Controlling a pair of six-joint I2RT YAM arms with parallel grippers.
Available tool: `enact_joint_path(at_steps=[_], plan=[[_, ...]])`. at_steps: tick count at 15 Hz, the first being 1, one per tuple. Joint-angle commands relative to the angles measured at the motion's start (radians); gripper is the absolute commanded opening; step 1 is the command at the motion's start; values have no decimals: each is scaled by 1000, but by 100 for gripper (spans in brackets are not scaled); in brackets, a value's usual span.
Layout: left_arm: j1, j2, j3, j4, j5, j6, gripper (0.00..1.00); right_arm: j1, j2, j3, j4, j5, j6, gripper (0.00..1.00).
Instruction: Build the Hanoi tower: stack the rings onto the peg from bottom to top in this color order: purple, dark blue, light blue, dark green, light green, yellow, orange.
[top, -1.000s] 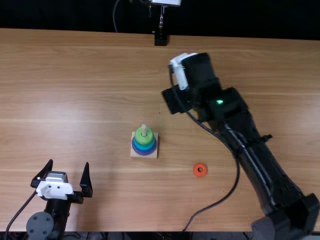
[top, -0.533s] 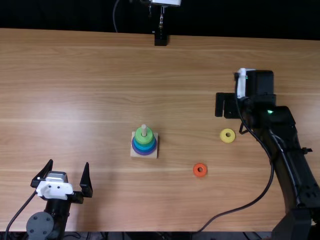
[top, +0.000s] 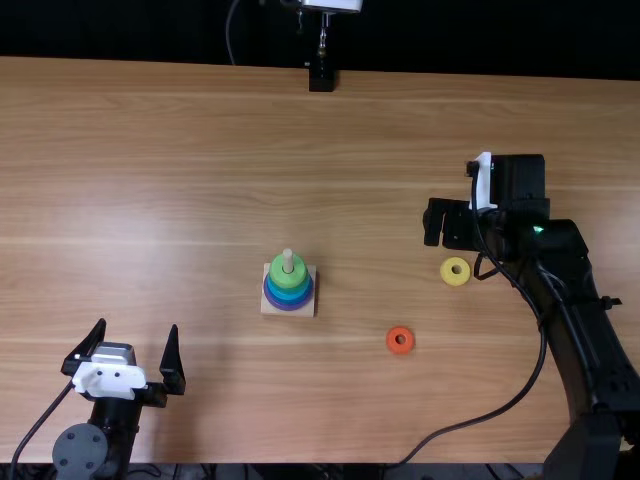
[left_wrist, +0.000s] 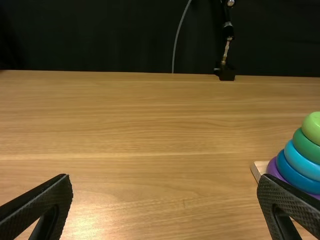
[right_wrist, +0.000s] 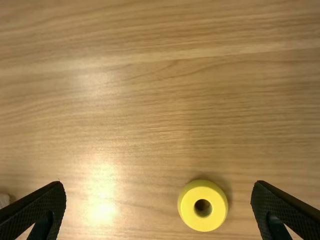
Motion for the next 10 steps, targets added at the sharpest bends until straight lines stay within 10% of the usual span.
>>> enact_joint_path(at_steps=[1, 7, 10], plan=[[10, -12, -45, -14, 9, 3, 100, 10, 48, 0, 1, -4, -59, 100], [10, -12, -45, -12, 9, 3, 100, 13, 120, -35, -1, 12, -63, 100], [10, -12, -45, -12, 9, 3, 100, 12, 175, -60, 1, 125, -71, 100]])
